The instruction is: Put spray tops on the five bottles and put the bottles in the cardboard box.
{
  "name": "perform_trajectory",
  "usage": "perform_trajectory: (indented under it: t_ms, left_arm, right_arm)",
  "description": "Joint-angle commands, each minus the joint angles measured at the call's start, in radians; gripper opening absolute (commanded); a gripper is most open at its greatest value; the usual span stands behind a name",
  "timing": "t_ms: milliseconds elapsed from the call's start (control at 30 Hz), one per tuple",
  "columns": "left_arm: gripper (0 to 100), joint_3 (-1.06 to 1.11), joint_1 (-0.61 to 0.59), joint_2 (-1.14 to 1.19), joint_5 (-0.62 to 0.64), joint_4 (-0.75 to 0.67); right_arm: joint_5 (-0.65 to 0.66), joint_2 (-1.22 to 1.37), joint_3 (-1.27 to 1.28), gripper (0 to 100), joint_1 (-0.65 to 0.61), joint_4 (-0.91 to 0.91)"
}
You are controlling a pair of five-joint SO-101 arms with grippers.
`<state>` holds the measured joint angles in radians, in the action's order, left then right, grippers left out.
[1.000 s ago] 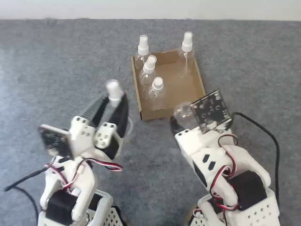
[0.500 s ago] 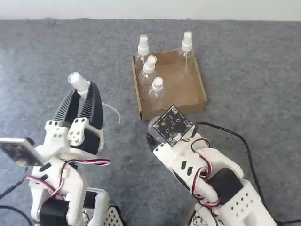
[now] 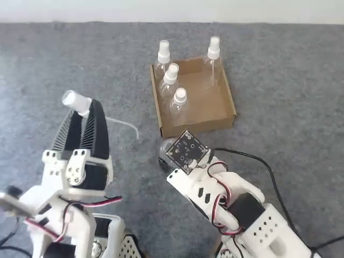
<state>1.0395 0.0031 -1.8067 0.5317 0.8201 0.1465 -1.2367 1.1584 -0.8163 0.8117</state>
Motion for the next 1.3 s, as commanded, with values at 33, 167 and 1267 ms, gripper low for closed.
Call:
perform_trajectory:
  t_ms: [33,167,1267]
  left_arm:
    - [1,-0.036,0.006,-0.017,0.012,-0.021]
    - [1,-0.038,0.008,-0.017,0.014,-0.021]
    - [1,0.039,0.219,-0.017,-0.054,-0.003]
  right_arm:
    - [0.012,-0.013,-0.009,11.2,-0.008,-0.045]
    - [0.012,-0.013,-0.003,11.2,-0.025,-0.054]
    - [0.046,-0.022,0.107,11.1,-0.067,-0.213]
